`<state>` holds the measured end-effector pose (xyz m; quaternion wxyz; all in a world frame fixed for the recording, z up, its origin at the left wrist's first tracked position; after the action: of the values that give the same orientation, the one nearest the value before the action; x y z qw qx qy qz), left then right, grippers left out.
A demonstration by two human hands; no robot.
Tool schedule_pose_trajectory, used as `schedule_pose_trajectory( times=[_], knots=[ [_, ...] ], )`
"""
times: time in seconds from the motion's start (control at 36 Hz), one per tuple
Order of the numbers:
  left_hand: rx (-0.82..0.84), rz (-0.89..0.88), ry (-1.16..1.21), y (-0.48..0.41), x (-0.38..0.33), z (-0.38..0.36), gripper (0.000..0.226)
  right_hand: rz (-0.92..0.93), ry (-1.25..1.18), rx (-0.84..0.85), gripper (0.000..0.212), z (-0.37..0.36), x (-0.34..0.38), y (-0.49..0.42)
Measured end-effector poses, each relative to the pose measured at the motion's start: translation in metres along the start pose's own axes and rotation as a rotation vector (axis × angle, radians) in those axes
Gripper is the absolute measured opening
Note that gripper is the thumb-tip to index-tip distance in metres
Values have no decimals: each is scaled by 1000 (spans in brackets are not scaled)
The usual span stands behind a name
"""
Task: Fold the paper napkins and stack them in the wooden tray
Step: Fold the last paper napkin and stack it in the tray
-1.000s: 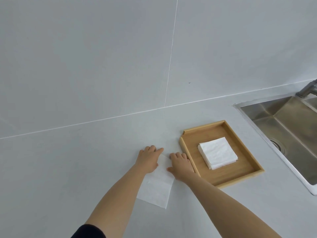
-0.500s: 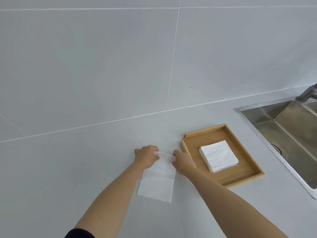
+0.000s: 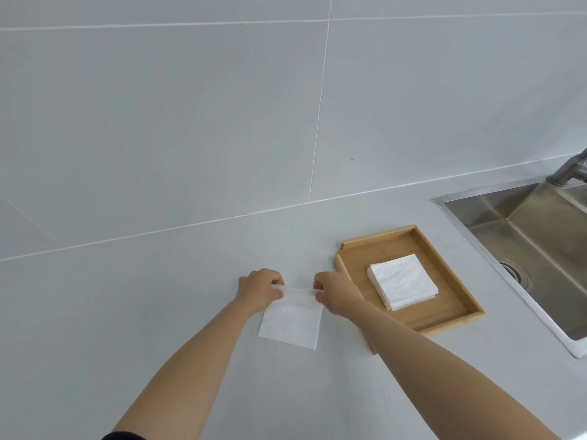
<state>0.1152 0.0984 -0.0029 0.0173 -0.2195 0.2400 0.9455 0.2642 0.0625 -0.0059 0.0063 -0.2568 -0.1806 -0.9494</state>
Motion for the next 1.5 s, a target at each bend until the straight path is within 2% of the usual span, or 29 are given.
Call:
schedule_pose_trajectory(
  times=[0.14, 0.28, 0.39, 0.53, 0.61, 0.72, 0.83, 1.14, 1.25, 1.36, 1.5],
  knots=[
    [101, 19, -64, 6, 10, -8, 13, 73, -16, 136, 20, -15, 5, 8],
    [222, 48, -175, 11, 21, -18, 34, 97, 7, 247, 26, -26, 4, 17],
    [297, 36, -283, 14, 26, -26, 16, 97, 7, 315, 25, -33, 3, 22],
    [401, 51, -344, 17, 34, -28, 18, 71, -1, 345, 32, -35, -1, 22],
    [350, 62, -295, 12, 34, -24, 22, 43, -22, 269, 36, -30, -3, 18],
    [113, 45, -245, 2, 29, -14, 12, -20, -51, 134, 35, -25, -7, 11],
    [31, 14, -280, 1, 24, -18, 37, -29, -30, 71, 34, -29, -6, 6],
    [66, 16, -382, -10, 22, -39, 61, -52, -15, 89, 44, -46, -5, -2],
    [114, 29, -357, -11, 24, -43, 52, -60, -7, 125, 48, -51, -5, -3],
    [149, 16, -388, -9, 26, -45, 40, -69, -21, 126, 42, -54, -6, -5],
    [191, 22, -396, -6, 28, -49, 37, -62, 21, 148, 35, -54, -5, -7]
  ],
)
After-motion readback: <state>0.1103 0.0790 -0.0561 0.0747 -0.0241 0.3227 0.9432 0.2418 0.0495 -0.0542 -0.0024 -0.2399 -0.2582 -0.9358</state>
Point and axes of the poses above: each hand's wrist, its own y-axis away from the middle knuckle, its own z-axis out of the back of the hand, x = y × z, the point moved 6 cm from there along -y, towards the middle knuckle, and after that the axes turned 10 degrees about z, right-handed, at the moved point
